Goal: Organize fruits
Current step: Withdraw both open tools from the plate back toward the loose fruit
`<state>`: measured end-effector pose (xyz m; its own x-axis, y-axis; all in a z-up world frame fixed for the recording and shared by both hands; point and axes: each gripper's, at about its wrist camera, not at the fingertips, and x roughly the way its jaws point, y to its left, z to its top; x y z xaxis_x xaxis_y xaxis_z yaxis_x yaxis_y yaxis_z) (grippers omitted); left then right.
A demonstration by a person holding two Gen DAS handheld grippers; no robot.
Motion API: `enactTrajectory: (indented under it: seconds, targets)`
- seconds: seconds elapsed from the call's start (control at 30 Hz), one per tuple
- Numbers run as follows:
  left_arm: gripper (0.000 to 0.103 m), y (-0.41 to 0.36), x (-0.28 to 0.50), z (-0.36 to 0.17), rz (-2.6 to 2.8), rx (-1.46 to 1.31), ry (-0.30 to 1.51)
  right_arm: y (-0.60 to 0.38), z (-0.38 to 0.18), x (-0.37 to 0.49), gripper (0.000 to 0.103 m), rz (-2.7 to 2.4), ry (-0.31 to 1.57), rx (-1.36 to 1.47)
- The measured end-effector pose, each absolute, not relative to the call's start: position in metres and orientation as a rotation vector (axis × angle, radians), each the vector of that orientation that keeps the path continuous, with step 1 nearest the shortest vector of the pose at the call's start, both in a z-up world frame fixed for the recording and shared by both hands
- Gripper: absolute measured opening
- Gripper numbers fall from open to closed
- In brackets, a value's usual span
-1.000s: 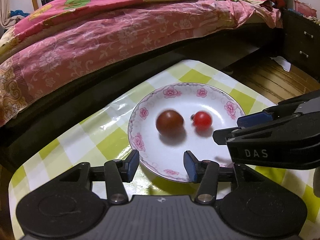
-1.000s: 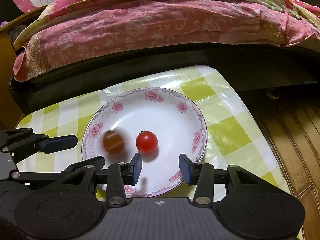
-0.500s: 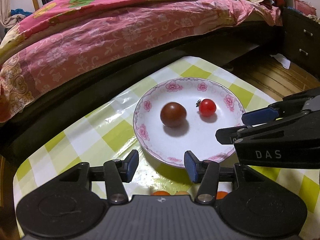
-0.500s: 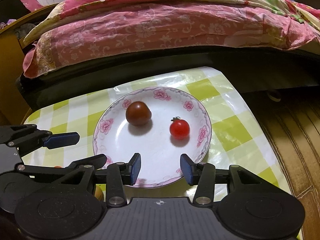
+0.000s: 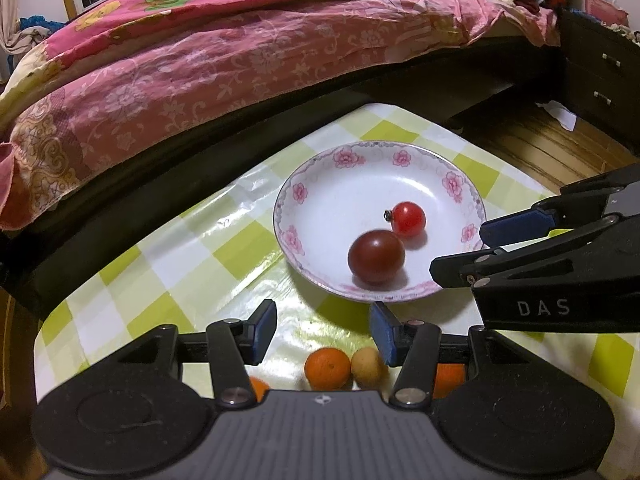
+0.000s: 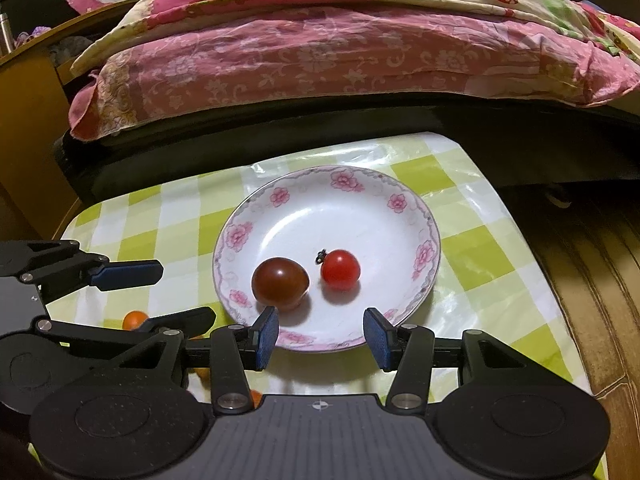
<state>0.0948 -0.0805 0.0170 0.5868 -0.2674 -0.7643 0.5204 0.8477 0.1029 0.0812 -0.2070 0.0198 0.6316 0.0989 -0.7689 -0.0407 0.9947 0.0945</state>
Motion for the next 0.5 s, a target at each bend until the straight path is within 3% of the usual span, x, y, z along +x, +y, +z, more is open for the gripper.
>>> enactTrajectory:
  seconds: [0.5]
  targets:
    - [0.059, -0.049, 0.068, 0.012, -0.505, 0.322, 0.862, -0.191, 0.013, 0.06, 0.048, 0.153, 0.926, 0.041]
